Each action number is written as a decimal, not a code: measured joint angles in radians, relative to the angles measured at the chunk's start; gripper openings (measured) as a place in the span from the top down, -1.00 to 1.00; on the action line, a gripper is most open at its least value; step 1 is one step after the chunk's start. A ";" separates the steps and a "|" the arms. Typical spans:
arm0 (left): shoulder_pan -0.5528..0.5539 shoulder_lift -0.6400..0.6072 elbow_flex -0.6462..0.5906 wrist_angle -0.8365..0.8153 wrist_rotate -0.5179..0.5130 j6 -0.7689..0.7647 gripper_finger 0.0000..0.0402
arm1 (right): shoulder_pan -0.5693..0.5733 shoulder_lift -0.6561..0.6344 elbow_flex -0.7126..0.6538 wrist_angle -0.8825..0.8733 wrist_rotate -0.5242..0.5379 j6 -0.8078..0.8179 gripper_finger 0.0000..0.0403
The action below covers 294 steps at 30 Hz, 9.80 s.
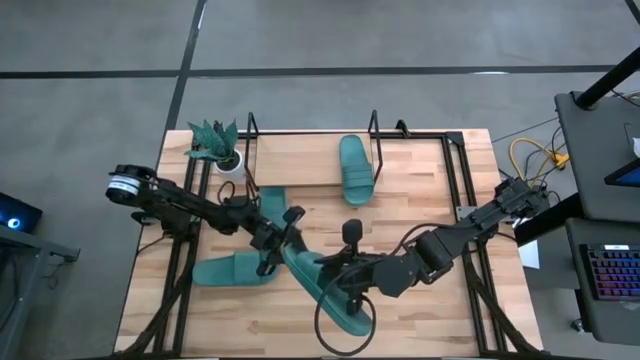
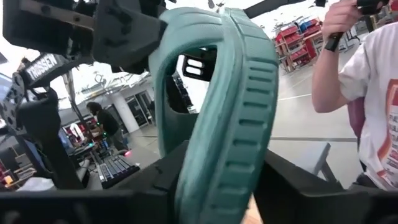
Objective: Pick and place slides into the shelf
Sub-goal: Put the green slipper on the shelf
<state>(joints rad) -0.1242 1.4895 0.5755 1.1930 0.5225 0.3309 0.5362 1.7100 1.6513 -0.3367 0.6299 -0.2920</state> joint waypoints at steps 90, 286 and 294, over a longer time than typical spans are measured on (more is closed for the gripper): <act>-0.074 -0.117 0.004 -0.454 -1.327 0.308 0.92 | -0.176 -0.074 -0.038 -0.737 0.309 0.069 -0.13; -0.124 0.049 0.473 -1.148 -1.763 0.303 1.00 | -0.250 -0.873 -1.078 0.732 0.019 -0.046 0.36; -0.066 0.145 0.472 -1.022 -1.939 0.303 1.00 | -0.250 -0.987 -1.255 0.741 -0.080 0.079 0.43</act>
<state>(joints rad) -0.1899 1.6344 1.0477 0.1705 -1.4161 0.6342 0.2859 0.7227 0.3959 0.4047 0.5497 -0.2133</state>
